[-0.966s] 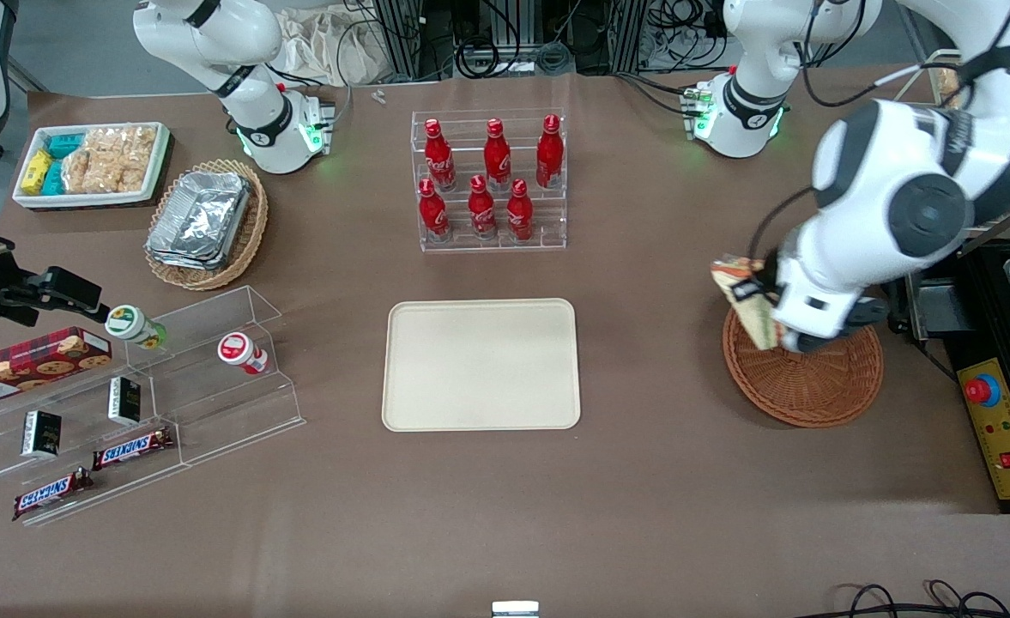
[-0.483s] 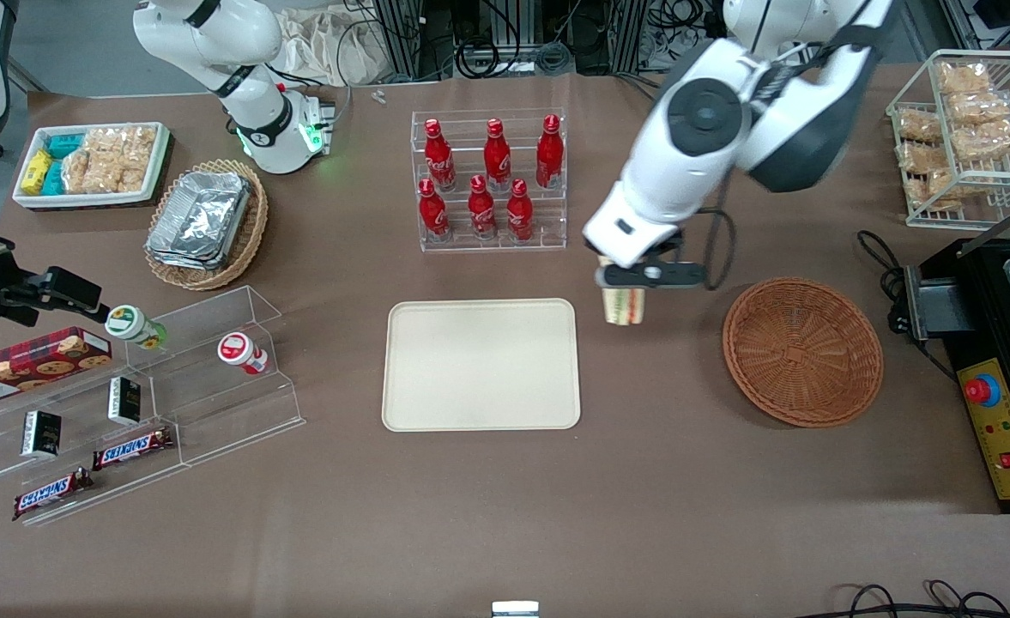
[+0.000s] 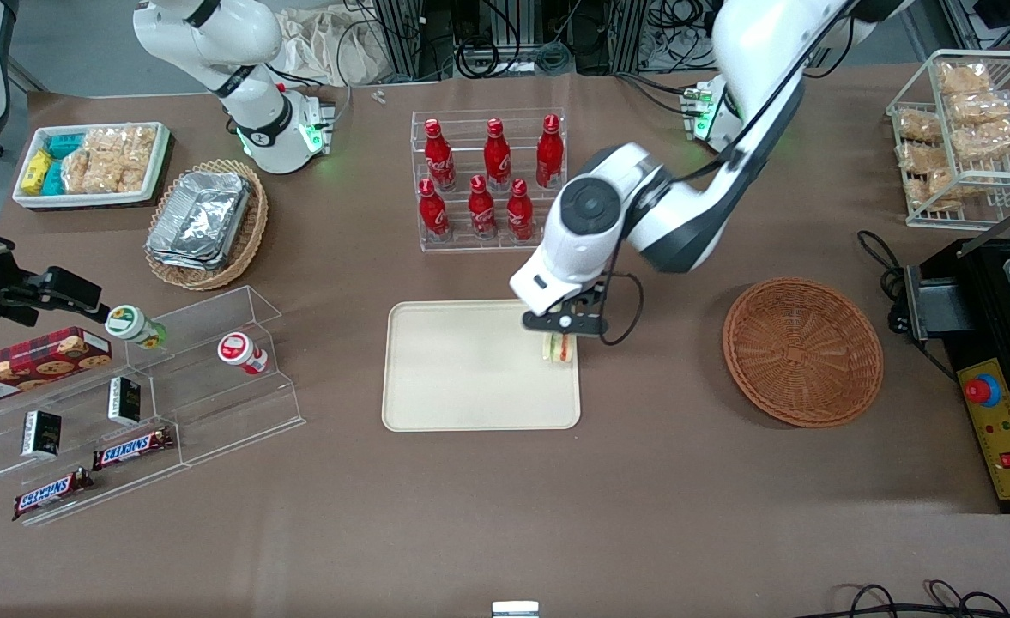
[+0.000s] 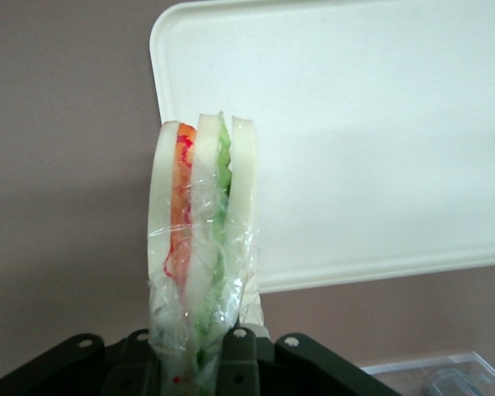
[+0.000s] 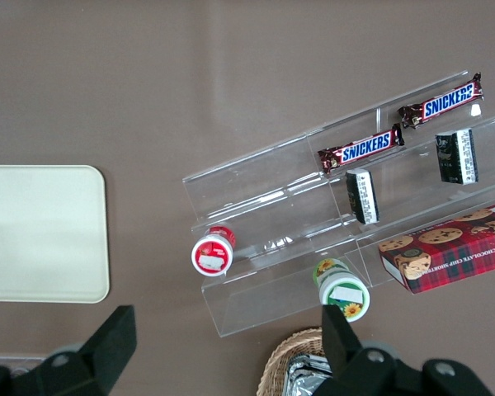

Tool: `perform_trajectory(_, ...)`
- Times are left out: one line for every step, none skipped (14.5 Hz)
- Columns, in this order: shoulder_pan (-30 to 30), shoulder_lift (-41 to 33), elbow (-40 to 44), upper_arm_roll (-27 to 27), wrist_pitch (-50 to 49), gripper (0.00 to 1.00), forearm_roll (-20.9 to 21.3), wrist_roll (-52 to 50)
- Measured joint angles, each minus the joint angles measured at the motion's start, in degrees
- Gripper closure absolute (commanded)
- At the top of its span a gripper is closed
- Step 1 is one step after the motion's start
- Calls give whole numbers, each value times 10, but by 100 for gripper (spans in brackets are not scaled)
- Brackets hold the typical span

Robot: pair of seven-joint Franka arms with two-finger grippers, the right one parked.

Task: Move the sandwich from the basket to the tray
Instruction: 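Lower the sandwich onto the cream tray with the left gripper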

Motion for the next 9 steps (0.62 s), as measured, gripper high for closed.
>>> perform_trajectory(-2, 20, 7, 0, 0, 100, 15, -5)
perform_trajectory(-5, 37, 13, 0, 3, 100, 25, -5)
perform_trajectory(-10, 50, 17, 0, 10, 100, 31, -6)
perform_trajectory(-15, 60, 19, 0, 19, 100, 39, -13)
perform_trajectory(-19, 68, 19, 0, 25, 100, 48, -21)
perform_trajectory(-22, 75, 20, 0, 27, 100, 55, -25)
perform_trajectory(-23, 80, 20, 1, 27, 100, 61, -27)
perform_trajectory(-23, 85, 20, 2, 28, 91, 68, -27)
perform_trajectory(-22, 89, 21, 3, 28, 79, 74, -27)
